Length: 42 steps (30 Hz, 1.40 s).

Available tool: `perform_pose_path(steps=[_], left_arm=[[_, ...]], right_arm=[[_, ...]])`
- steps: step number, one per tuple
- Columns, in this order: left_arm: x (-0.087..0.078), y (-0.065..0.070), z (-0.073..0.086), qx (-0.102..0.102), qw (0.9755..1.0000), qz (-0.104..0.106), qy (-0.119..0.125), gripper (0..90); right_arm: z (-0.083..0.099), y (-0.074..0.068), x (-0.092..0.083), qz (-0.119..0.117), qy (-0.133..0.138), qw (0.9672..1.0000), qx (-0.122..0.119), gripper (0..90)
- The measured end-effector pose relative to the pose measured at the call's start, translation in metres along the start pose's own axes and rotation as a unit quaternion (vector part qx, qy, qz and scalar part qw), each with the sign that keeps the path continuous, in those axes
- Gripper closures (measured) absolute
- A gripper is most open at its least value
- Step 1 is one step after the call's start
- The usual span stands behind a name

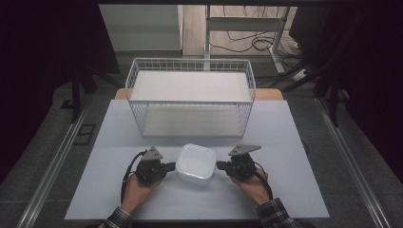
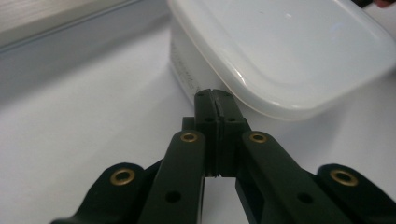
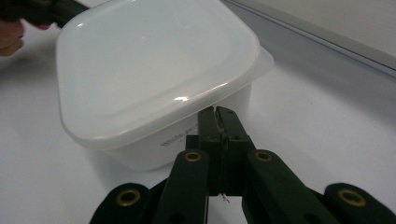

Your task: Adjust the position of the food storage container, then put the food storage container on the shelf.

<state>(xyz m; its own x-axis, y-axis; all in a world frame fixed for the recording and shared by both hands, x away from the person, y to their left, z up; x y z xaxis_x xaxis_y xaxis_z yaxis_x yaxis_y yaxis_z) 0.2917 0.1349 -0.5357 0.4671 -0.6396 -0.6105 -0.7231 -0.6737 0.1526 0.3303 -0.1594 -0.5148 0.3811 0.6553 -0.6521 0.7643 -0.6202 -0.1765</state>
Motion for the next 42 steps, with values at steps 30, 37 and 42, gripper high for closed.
perform_pose_path(steps=[30, 37, 42], left_arm=[[-0.03, 0.012, 0.025, 0.047, 0.9974, -0.053, 0.012, 24.1], [-0.031, 0.009, 0.025, 0.034, 0.999, -0.025, 0.017, 10.8], [-0.028, 0.005, 0.028, 0.026, 0.9992, -0.019, 0.025, 6.5]], right_arm=[[0.015, -0.003, -0.035, 0.047, 0.019, 0.9973, -0.054, 37.9], [0.021, 0.001, -0.022, 0.039, 0.002, 0.998, -0.05, 12.2], [0.019, -0.002, -0.02, 0.024, 0.008, 0.9985, -0.048, 7.1]])
Point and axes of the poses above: each handheld gripper's, and its own axes: x roughly forward along the jaws, z roughly out of its underside, y roughly to its right, the point moved 2 cm from there along x, roughly forward along the jaws, and after that the axes turned 4 degrees about x, right-handed, at the moved point
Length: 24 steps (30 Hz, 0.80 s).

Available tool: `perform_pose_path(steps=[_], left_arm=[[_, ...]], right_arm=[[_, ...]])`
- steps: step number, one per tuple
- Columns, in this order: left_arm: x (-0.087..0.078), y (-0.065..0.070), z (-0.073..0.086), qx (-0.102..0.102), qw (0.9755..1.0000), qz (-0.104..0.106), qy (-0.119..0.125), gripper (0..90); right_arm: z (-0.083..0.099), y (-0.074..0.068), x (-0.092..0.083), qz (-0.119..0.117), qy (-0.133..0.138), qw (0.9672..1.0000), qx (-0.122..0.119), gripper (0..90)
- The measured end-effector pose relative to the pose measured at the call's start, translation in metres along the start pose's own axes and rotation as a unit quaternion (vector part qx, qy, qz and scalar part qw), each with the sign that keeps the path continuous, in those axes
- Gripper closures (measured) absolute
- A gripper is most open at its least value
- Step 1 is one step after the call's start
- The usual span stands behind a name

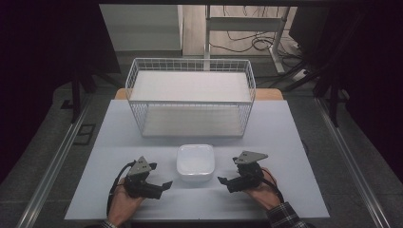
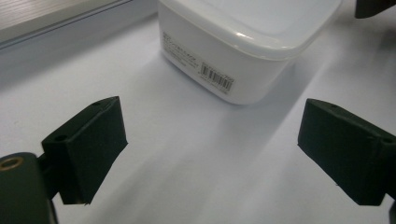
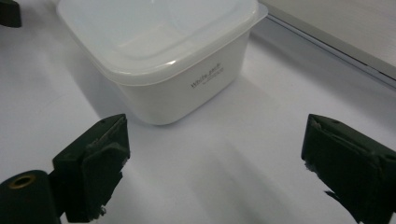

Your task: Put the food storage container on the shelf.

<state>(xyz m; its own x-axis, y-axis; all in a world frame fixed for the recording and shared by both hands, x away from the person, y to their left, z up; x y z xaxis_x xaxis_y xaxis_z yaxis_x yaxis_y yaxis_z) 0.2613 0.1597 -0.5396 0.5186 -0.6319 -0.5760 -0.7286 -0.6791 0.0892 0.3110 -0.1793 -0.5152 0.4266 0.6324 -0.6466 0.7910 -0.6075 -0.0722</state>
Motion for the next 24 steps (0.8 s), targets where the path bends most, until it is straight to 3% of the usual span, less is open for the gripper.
perform_pose_path(steps=[8, 12, 14, 18, 24], left_arm=[[0.002, -0.006, -0.005, 0.018, 0.9996, -0.017, 0.013, 6.8], [0.003, -0.007, -0.014, 0.008, 0.9998, -0.01, 0.018, 6.0], [0.005, -0.008, -0.019, 0.002, 0.9997, -0.016, 0.018, 5.2], [0.01, -0.015, -0.024, -0.028, 0.9994, -0.015, 0.017, 3.9], [0.012, -0.016, -0.036, -0.03, 0.9992, -0.003, 0.025, 3.5]], right_arm=[[-0.008, -0.002, -0.001, -0.005, 0.025, 0.9997, -0.003, 5.3], [-0.014, -0.001, -0.002, -0.012, 0.033, 0.9994, 0.004, 5.1], [-0.015, -0.001, -0.002, -0.014, 0.036, 0.9992, 0.009, 5.1], [-0.023, 0.0, 0.0, -0.005, 0.038, 0.9989, 0.028, 1.3], [-0.034, -0.002, 0.002, -0.003, 0.049, 0.9973, 0.054, 0.2]])
Point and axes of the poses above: each handheld gripper's, and its own axes: x roughly forward along the jaws, z roughly out of its underside, y roughly to its right, the point moved 2 cm from there along x, roughly forward along the jaws, and after that the axes turned 4 degrees about x, right-handed, at the moved point
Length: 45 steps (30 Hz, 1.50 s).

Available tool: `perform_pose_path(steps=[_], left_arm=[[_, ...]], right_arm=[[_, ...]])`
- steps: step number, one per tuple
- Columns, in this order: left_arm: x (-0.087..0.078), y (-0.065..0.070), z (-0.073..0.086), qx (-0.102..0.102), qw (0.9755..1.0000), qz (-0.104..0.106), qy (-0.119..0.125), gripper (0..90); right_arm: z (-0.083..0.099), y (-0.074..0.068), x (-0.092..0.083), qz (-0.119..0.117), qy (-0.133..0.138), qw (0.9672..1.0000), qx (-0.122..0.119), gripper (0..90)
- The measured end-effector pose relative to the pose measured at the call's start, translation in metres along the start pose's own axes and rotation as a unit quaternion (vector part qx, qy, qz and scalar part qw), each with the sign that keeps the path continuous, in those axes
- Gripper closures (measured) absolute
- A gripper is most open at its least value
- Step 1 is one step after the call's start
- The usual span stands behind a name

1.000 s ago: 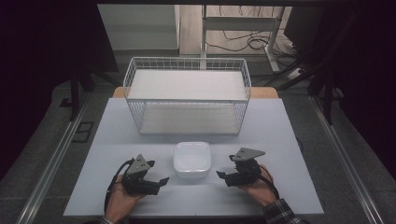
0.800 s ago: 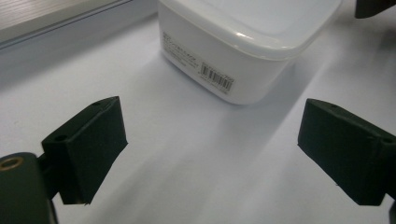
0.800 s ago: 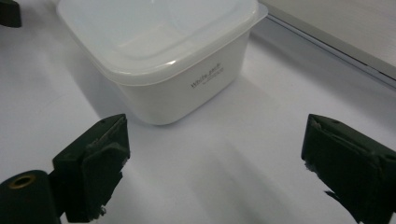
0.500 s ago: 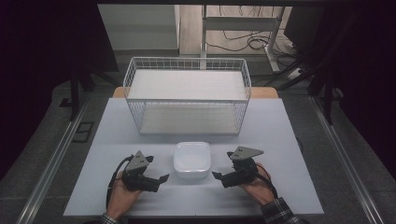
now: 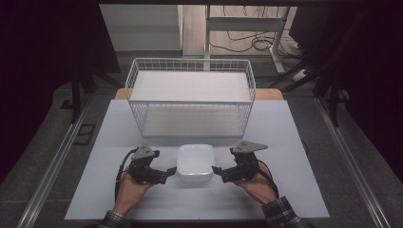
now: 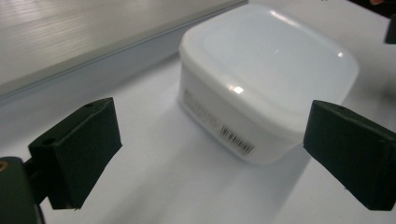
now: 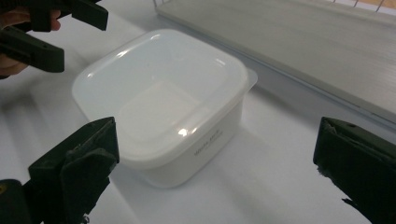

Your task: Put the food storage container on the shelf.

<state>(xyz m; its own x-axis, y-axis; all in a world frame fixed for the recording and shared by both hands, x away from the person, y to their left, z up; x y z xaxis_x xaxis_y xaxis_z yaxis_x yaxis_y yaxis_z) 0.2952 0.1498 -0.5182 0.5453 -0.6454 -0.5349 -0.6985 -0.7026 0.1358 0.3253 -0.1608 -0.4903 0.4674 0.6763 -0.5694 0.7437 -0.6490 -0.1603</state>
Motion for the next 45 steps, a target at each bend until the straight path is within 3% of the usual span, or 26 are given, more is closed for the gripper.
perform_pose_path(steps=[3, 6, 9, 14, 15, 16, 17, 19, 20, 22, 26, 29, 30, 31, 32, 33, 34, 37, 41, 45], left_arm=[[0.004, 0.001, -0.006, 0.001, 1.0, 0.006, -0.005, 4.3], [0.009, 0.001, -0.013, 0.006, 0.9999, 0.01, -0.012, 5.9], [0.017, 0.003, -0.024, 0.023, 0.9995, 0.005, -0.022, 7.2], [0.036, 0.003, -0.029, 0.03, 0.9987, 0.014, -0.039, 6.6], [0.039, 0.004, -0.027, 0.022, 0.9987, 0.017, -0.044, 6.4], [0.042, 0.0, -0.024, -0.003, 0.9985, 0.041, -0.035, 6.3], [0.042, 0.0, -0.024, -0.003, 0.9985, 0.041, -0.035, 6.8], [0.043, -0.002, -0.021, -0.024, 0.9976, 0.056, -0.034, 8.0], [0.044, -0.003, -0.02, -0.037, 0.9963, 0.07, -0.034, 8.7], [0.045, 0.0, -0.017, -0.05, 0.9922, 0.107, -0.041, 12.5], [0.036, 0.011, -0.016, -0.039, 0.9943, 0.088, -0.046, 14.9], [0.027, 0.015, -0.012, -0.064, 0.9934, 0.086, -0.043, 27.4], [0.023, 0.018, -0.011, -0.068, 0.9935, 0.08, -0.043, 33.5], [0.023, 0.018, -0.011, -0.068, 0.9935, 0.08, -0.043, 36.3], [0.022, 0.019, -0.011, -0.066, 0.9942, 0.073, -0.044, 41.7], [0.017, 0.02, -0.013, -0.063, 0.9957, 0.055, -0.04, 41.7], [0.015, 0.02, -0.014, -0.065, 0.9955, 0.055, -0.042, 48.8], [0.01, 0.019, -0.012, -0.075, 0.9954, 0.053, -0.027, 59.4], [0.008, 0.018, -0.011, -0.089, 0.9949, 0.048, -0.008, 67.4], [0.007, 0.019, -0.012, -0.101, 0.9941, 0.04, -0.002, 71.3]], right_arm=[[-0.003, -0.002, 0.002, 0.0, -0.004, 1.0, 0.002, 1.1], [-0.008, -0.004, 0.01, -0.002, -0.026, 0.9996, 0.007, 6.4], [-0.015, -0.002, 0.021, -0.011, -0.042, 0.999, 0.013, 8.6], [-0.02, -0.003, 0.036, -0.009, -0.052, 0.9986, 0.002, 8.8], [-0.02, -0.003, 0.039, -0.014, -0.055, 0.9984, 0.004, 8.7], [-0.017, -0.003, 0.044, -0.015, -0.063, 0.9979, 0.002, 7.6], [-0.017, -0.003, 0.044, -0.015, -0.063, 0.9979, 0.002, 7.6], [-0.014, -0.001, 0.045, -0.029, -0.066, 0.9971, 0.025, 8.8], [-0.013, 0.0, 0.045, -0.034, -0.067, 0.9967, 0.03, 10.1], [-0.01, -0.002, 0.045, -0.067, -0.074, 0.9933, 0.058, 16.4], [-0.008, -0.007, 0.039, -0.063, -0.083, 0.9928, 0.058, 19.0], [-0.004, -0.011, 0.029, -0.051, -0.08, 0.9937, 0.06, 29.3], [-0.001, -0.012, 0.023, -0.05, -0.073, 0.9935, 0.072, 35.6], [-0.001, -0.012, 0.023, -0.05, -0.073, 0.9935, 0.072, 35.6], [0.001, -0.014, 0.019, -0.041, -0.062, 0.9938, 0.083, 44.6], [0.001, -0.014, 0.019, -0.041, -0.062, 0.9938, 0.083, 44.6], [0.0, -0.015, 0.015, -0.026, -0.055, 0.9944, 0.086, 48.9], [0.0, -0.015, 0.009, -0.022, -0.048, 0.9938, 0.098, 60.1], [-0.001, -0.014, 0.006, -0.015, -0.036, 0.9941, 0.102, 66.4], [-0.001, -0.013, 0.004, -0.014, -0.022, 0.9924, 0.121, 71.7]])
Point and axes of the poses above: each handheld gripper's, and its own axes: x roughly forward along the jaws, z roughly out of its underside, y roughly to its right, the point moved 2 cm from there along x, roughly forward along the jaws, and after that the axes turned 4 degrees about x, right-handed, at the moved point
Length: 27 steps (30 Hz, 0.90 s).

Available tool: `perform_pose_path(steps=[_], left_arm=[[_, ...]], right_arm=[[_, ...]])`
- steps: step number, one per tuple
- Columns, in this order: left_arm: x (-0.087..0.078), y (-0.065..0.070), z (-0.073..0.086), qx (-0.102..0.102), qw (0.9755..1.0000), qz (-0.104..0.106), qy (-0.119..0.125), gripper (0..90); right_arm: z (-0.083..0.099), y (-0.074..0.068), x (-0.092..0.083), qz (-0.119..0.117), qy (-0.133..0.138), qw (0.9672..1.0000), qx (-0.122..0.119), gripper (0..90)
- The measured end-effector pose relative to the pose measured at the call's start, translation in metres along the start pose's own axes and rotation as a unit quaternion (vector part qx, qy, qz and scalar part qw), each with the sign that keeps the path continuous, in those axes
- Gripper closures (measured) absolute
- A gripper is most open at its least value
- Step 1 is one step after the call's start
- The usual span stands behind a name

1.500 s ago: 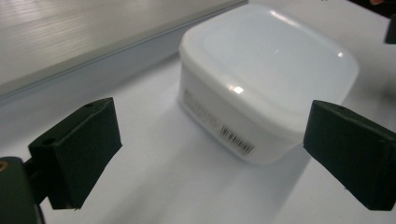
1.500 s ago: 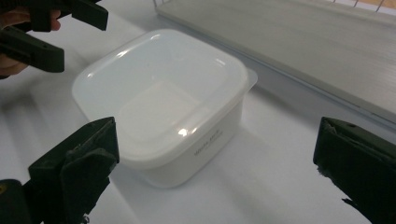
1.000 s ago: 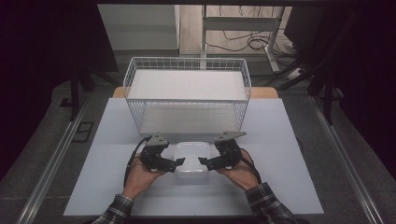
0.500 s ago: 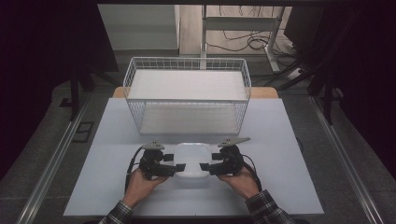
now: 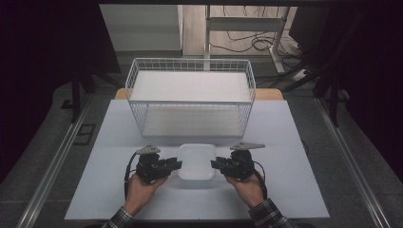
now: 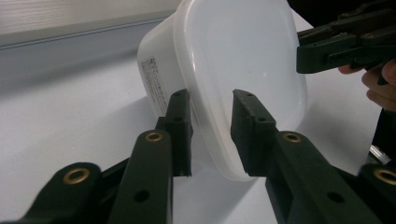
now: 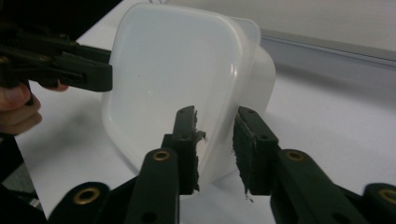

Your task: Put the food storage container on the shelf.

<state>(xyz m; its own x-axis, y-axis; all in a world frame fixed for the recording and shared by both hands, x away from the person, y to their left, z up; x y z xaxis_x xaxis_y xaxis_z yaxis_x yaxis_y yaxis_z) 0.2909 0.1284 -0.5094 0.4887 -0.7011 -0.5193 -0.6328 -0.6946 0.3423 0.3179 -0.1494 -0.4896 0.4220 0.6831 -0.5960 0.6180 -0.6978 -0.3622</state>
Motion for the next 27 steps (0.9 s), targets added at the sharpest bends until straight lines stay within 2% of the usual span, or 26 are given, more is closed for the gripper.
perform_pose_path(steps=[1, 2, 3, 7, 11, 21, 27], left_arm=[[0.0, 0.001, 0.0, -0.001, 1.0, -0.007, 0.001, 77.3], [0.0, 0.001, 0.0, -0.001, 1.0, -0.007, 0.001, 78.5], [0.002, 0.003, 0.0, 0.004, 0.9999, -0.015, 0.002, 78.5], [0.002, 0.002, -0.001, 0.011, 0.9997, -0.02, 0.002, 78.6], [-0.001, 0.0, -0.007, 0.024, 0.9993, -0.028, 0.009, 78.6], [-0.002, -0.008, -0.018, 0.028, 0.9986, -0.038, 0.027, 78.5], [0.0, -0.018, -0.03, 0.03, 0.9982, -0.034, 0.039, 78.5]], right_arm=[[-0.001, 0.002, -0.001, 0.003, 0.008, 0.9999, 0.006, 77.2], [-0.001, 0.002, -0.001, 0.003, 0.008, 0.9999, 0.006, 77.2], [-0.001, 0.003, -0.001, 0.011, 0.01, 0.9999, -0.003, 77.4], [-0.001, 0.003, -0.001, 0.011, 0.013, 0.9999, 0.0, 77.4], [-0.004, 0.002, 0.001, 0.016, 0.024, 0.9995, -0.012, 77.4], [-0.021, -0.001, 0.003, 0.025, 0.042, 0.998, -0.039, 77.3], [-0.035, 0.003, 0.006, 0.026, 0.054, 0.9973, -0.044, 77.3]])
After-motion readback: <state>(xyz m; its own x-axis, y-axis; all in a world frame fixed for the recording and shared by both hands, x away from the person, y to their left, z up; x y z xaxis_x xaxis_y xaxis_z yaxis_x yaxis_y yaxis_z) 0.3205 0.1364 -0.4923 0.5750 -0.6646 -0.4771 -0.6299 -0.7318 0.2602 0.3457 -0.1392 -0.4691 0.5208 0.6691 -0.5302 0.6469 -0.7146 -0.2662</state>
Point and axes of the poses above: each handheld gripper's, and its own axes: x roughly forward along the jaws, z roughly out of its underside, y roughly to its right, the point moved 2 cm from there along x, roughly forward along the jaws, and after that the axes turned 4 degrees about x, right-handed, at the moved point
